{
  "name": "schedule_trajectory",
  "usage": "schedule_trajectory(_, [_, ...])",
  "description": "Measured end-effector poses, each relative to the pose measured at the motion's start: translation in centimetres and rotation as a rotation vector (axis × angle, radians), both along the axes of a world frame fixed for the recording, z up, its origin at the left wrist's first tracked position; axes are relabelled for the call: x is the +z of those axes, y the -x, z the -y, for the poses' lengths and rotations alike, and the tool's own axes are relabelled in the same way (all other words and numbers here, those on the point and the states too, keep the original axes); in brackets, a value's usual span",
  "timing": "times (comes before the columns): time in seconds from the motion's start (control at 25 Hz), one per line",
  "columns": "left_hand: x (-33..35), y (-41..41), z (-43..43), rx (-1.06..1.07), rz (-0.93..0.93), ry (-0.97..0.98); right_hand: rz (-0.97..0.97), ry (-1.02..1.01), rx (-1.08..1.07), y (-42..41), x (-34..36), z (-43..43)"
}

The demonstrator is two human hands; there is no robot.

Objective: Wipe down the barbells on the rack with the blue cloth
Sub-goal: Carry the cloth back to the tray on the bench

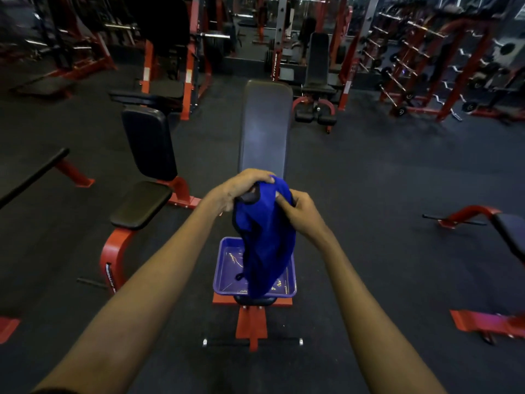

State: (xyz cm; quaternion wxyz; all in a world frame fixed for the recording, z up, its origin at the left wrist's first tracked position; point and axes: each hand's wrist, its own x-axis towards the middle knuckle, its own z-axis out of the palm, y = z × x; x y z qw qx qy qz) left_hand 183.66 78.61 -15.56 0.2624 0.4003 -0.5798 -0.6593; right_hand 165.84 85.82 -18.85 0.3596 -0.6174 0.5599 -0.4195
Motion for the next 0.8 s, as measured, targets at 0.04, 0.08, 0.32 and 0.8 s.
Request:
schedule_trajectory(0.04, [-0.6,-0.1,-0.1,0.036,-0.126,-0.127,0.070,0.030,-0.079,-0.2,0.3,-0.1])
schedule_trajectory(0.08, [-2.0,-0.5,-0.3,0.057,-0.231,-0.231,0.184,0.037,-0.132,-0.3,0.7,-0.2])
schedule_trajectory(0.32, [-8.2,-1.7,-4.1,0.004,-0.351,-0.360,0.861,-0.311,-0.245,1.8,2.2,2.0])
schedule_trajectory(0.8, [-15.8,-0.7,-2.9,0.229,-0.139,-0.219,0.829,-0.484,-0.281,0.6,-5.0,1.0])
